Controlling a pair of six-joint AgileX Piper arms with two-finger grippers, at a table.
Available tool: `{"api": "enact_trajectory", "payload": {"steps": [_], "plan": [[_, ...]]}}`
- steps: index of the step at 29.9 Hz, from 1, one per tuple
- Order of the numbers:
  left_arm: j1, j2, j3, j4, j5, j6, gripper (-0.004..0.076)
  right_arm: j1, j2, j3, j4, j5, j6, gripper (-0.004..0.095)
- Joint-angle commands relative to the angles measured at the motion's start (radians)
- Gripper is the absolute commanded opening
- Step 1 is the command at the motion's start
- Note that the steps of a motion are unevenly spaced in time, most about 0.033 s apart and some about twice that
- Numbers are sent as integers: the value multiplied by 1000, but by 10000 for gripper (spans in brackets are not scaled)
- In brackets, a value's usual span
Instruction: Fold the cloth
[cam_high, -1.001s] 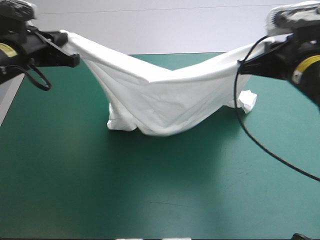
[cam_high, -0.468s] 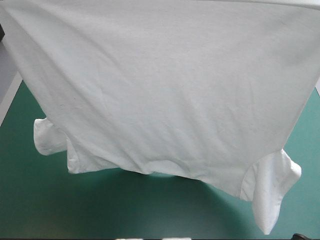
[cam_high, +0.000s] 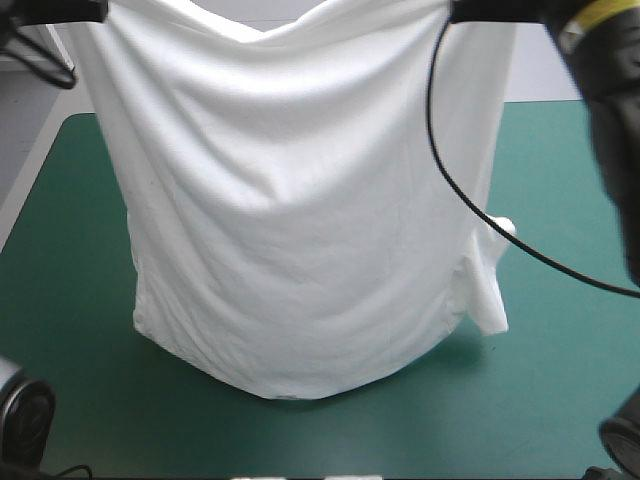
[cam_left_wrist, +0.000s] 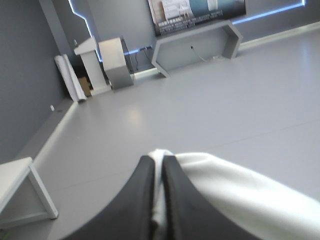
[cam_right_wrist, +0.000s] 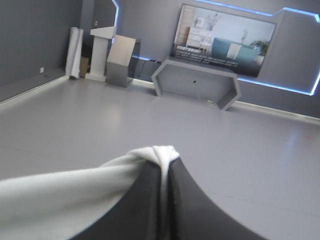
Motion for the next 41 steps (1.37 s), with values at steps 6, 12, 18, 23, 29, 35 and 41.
{"api": "enact_trajectory", "payload": {"steps": [6, 12, 18, 23, 29, 35, 41], "plan": [[2, 167, -236, -60, -223, -7, -10, -196, 128, -91, -111, -449, 301, -4], [40, 174, -285, -44, -230, 12, -10, -273, 117, -180, 55, -425, 235, -4], [92, 181, -263, -104, -151, 12, -10, -273, 130, -183, 128, -214, 166, -5], [92, 197, -139, -153, -36, 12, -10, -273, 228, -181, 134, 78, 166, -5], [92, 256, 149, -272, 80, 12, -10, -273, 413, -152, 163, 315, 143, -18], [92, 275, 466, -252, -21, 12, -10, -271, 462, 32, 337, 315, 123, -18], [92, 191, 746, -246, -17, 14, -10, -271, 309, 362, 429, 315, 94, -18]]}}
